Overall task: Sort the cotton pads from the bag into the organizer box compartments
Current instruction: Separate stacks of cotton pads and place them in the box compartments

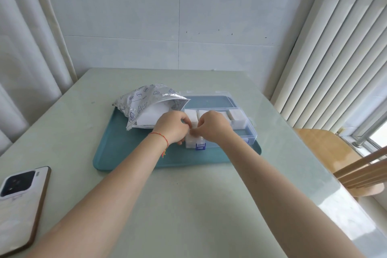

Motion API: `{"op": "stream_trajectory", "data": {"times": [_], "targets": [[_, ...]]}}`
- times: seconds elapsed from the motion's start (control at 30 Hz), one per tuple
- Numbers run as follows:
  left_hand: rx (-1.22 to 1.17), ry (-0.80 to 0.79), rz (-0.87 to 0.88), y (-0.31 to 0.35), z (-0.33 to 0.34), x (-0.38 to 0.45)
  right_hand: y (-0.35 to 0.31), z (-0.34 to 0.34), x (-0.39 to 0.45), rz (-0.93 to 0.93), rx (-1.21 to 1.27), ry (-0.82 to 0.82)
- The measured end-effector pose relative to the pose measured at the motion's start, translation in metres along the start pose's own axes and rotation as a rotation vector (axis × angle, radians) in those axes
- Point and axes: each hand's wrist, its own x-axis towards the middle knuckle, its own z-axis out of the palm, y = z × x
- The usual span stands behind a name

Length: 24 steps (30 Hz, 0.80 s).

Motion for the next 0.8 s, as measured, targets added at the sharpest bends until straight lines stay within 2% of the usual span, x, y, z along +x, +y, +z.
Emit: {"op": "stream_trajectory", "data": {"times": [0.13,0.3,0.57,0.7,0.8], "targets": [[0.021,-0.094,-0.023,0.004,0.002,-0.002,0.003,-0.007,-0.002,-0.03,-0.066,-0.081],[0.054,-0.079,-0.059,0.008,0.003,-0.002,0.003,-0.01,-0.002,-0.036,-0.085,-0.134],[0.097,-0.08,-0.058,0.01,0.002,-0.001,0.005,-0.009,-0.003,-0.045,0.017,-0.06],[0.053,-0.075,-0.044,0.01,0.001,-0.004,0.009,-0.008,-0.004,-0.017,-0.05,-0.018],[0.068,-0.076,-0.032,0.011,0.002,-0.005,0.008,-0.007,-0.003,-0.027,0.014,-0.057]]}}
